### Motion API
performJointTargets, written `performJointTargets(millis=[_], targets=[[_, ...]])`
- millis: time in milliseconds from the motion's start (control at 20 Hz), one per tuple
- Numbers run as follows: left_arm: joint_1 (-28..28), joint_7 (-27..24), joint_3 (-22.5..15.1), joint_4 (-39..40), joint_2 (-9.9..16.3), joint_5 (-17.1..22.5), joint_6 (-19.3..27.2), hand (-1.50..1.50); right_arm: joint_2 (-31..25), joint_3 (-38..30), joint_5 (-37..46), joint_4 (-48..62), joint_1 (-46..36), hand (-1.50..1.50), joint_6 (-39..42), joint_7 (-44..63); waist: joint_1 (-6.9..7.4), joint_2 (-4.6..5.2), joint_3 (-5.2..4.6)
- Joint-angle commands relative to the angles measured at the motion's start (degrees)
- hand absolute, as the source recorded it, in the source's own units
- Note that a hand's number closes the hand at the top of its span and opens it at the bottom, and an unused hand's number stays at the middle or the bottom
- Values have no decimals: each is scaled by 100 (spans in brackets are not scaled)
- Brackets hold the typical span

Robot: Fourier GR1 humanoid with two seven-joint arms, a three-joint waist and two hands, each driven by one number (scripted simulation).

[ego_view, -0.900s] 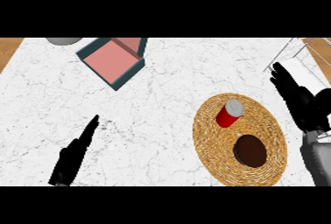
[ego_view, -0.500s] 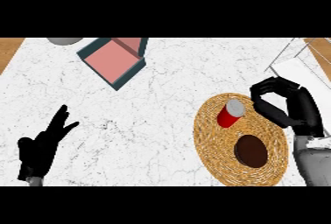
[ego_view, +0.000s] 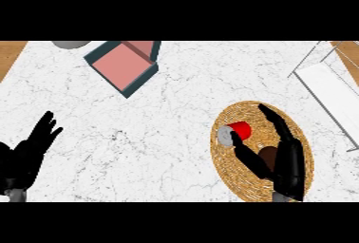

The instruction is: Pick the cupcake from the placemat and place it in the tiered shelf

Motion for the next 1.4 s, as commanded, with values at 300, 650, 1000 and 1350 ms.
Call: performJointTargets(millis=[300, 650, 1000, 1350], targets=[[22, 227, 196, -134, 204, 117, -133, 0, -115, 596, 3363, -1105, 741, -150, 1664, 2880, -13, 3, -13], [-62, 80, 50, -57, -51, 6, -64, 0, -432, 1085, 3170, -1529, 586, -150, 4820, 4028, 95, 60, -10], [-107, 46, 98, 76, -122, -63, -106, 0, -362, 857, 3014, -1841, 88, -150, 6732, 4554, 92, 52, 15], [213, 112, 221, -270, -110, -26, -235, 0, 197, 688, 3250, -1434, -301, -150, 7288, 4646, 142, 42, 20]])
